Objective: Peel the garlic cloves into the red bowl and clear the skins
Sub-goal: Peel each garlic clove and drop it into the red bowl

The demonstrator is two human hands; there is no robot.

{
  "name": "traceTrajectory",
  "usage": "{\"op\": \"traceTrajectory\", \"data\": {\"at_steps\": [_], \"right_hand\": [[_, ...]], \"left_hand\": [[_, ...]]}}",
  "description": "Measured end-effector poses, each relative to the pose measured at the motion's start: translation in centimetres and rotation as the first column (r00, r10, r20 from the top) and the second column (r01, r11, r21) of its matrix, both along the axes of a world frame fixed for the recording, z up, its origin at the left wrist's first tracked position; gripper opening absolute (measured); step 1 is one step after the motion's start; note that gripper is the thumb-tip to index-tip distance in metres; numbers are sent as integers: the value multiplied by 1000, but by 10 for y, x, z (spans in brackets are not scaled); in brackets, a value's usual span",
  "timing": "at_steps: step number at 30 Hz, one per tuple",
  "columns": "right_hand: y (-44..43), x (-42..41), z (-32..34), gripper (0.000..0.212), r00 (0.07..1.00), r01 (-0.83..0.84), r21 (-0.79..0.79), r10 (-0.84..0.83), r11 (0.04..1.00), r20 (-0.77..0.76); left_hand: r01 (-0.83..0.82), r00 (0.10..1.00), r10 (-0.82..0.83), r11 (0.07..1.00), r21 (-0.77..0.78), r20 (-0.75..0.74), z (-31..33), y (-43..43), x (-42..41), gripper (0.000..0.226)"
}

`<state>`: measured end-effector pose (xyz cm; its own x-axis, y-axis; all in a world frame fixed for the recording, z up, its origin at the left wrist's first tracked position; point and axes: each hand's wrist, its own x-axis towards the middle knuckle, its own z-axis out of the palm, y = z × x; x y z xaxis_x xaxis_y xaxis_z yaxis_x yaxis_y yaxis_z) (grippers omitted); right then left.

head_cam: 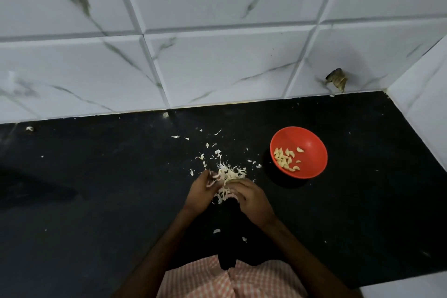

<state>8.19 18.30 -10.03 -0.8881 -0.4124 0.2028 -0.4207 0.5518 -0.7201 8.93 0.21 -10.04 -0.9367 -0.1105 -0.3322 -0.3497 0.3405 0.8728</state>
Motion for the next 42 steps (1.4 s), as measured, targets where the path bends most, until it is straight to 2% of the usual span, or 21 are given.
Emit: {"op": "traceTrajectory", "data": {"at_steps": [1, 2, 4, 6, 7, 10, 14, 19, 23, 25, 26, 29, 32, 35, 37, 40, 42], "right_hand": [[0, -1, 1, 25, 998, 61, -34, -60, 998, 31], [2, -5, 5, 25, 990, 132, -83, -127, 988, 65], [3, -10, 15, 23, 973, 227, -180, -215, 957, 86], [-1, -14, 27, 22, 975, 222, -232, -215, 947, 55], [-4, -16, 33, 21, 981, 193, -237, -193, 952, 25], [-14, -18, 51, 26, 991, 93, -120, -103, 988, -82], [-22, -21, 63, 42, 951, 78, 174, -20, 982, -310], [-27, -21, 70, 24, 921, 125, 284, -5, 951, -389], [-29, -20, 78, 23, 938, 141, 348, -13, 927, -347], [-24, -23, 81, 12, 956, 147, 301, -58, 942, -287], [-23, -24, 81, 9, 971, 157, 223, -109, 962, -213], [-18, -24, 86, 35, 971, 236, -23, -235, 972, 40], [-14, -25, 90, 30, 954, 259, -208, -217, 943, 206], [-13, -24, 96, 34, 980, 168, -155, -149, 973, 131], [-13, -24, 101, 34, 986, 126, -118, -111, 985, 124], [-12, -26, 108, 18, 990, 61, -87, -49, 994, 130], [-9, -27, 112, 16, 994, -24, -12, 25, 1000, 107]], "left_hand": [[-90, 995, 80, 973, 214, 52, 8, 4, -3, 24], [-164, 984, 122, 894, 416, 126, 17, 8, -7, 26], [-276, 959, 147, 668, 691, 240, 32, 11, -12, 27], [-357, 934, 208, 490, 796, 291, 44, 11, -14, 27], [-367, 928, 235, 448, 815, 289, 50, 12, -15, 27], [-385, 913, 301, 419, 822, 274, 64, 21, -15, 24], [-420, 892, 358, 430, 799, 277, 77, 27, -15, 18], [-376, 917, 327, 521, 767, 227, 79, 31, -14, 24], [-365, 926, 313, 589, 721, 213, 79, 33, -19, 22], [-335, 937, 310, 671, 662, 160, 78, 33, -19, 21], [-307, 947, 300, 730, 611, 116, 76, 32, -17, 21], [-177, 979, 202, 890, 419, -14, 72, 32, -12, 25], [-47, 995, 71, 951, 306, -67, 75, 34, -9, 31], [21, 987, 19, 970, 244, -160, 82, 36, -7, 37], [-16, 973, 57, 983, 181, -225, 86, 38, -6, 41], [-108, 950, 152, 980, 170, -273, 93, 37, -7, 48], [-118, 940, 153, 984, 130, -304, 96, 33, -8, 47]]}}
